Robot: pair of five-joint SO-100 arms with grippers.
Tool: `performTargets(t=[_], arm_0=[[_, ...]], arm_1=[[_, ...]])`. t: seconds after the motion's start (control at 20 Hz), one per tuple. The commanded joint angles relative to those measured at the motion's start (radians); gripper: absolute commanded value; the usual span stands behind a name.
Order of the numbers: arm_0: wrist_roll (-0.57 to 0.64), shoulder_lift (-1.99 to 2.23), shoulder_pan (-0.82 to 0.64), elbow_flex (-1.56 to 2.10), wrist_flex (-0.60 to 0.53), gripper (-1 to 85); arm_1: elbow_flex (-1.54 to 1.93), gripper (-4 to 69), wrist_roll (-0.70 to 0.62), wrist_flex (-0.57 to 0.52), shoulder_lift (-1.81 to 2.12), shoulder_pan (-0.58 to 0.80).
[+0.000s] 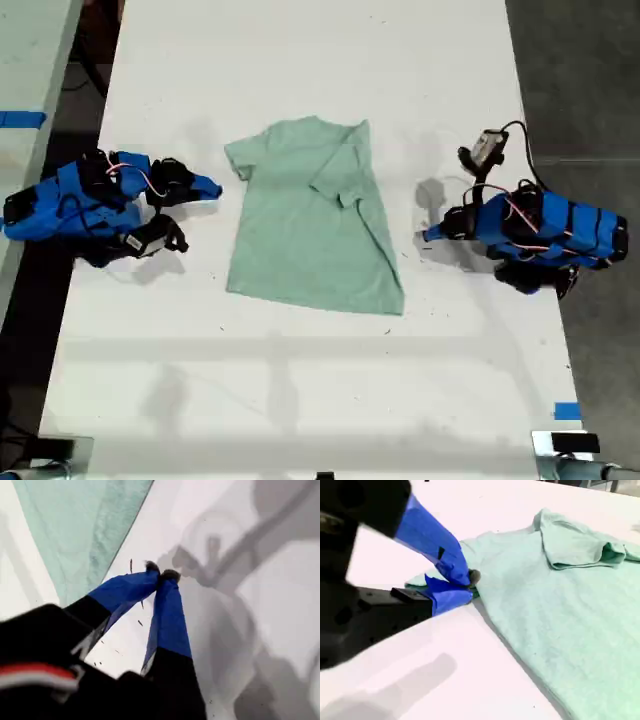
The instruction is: Fold t shirt
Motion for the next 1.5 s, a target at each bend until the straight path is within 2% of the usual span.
performTargets(t=[0.0,0.3,0.4,0.5,0.7,0.85,0.95,1.2,1.45], arm_0=[[-0.114,0.011,-0.038,-0.173,0.169,-0.3],[-0.107,-0.009,-0.052,-0.173,0.164,-0.3],[-0.072,-0.204,-0.086,-0.27,0.135,-0.3],[0.06,-0.554,-0.172,-0.457,0.089,-0.3],[0.426,-1.069,-0.52,-0.861,0.107,-0.3],[0.569,-1.381,-0.555,-1.106,0.123,16.1],[0.604,-1.44,-0.538,-1.132,0.08,19.2],[0.724,-1.804,-0.506,-1.342,0.106,20.2],[0.661,-1.896,-0.526,-1.356,0.104,18.8]], arm_1=[[0.054,1.9,0.021,-0.017,0.012,-0.018],[0.054,1.9,0.023,-0.017,0.012,-0.018],[0.054,1.9,0.02,-0.017,0.012,-0.014],[0.054,1.9,0.02,-0.017,0.012,-0.012],[0.054,1.9,0.023,-0.017,0.012,-0.018],[0.054,1.9,0.017,-0.017,0.012,-0.017],[0.054,1.9,0.017,-0.017,0.012,-0.017],[0.054,1.9,0.015,-0.017,0.012,-0.02],[0.054,1.9,0.015,-0.017,0.012,-0.02]])
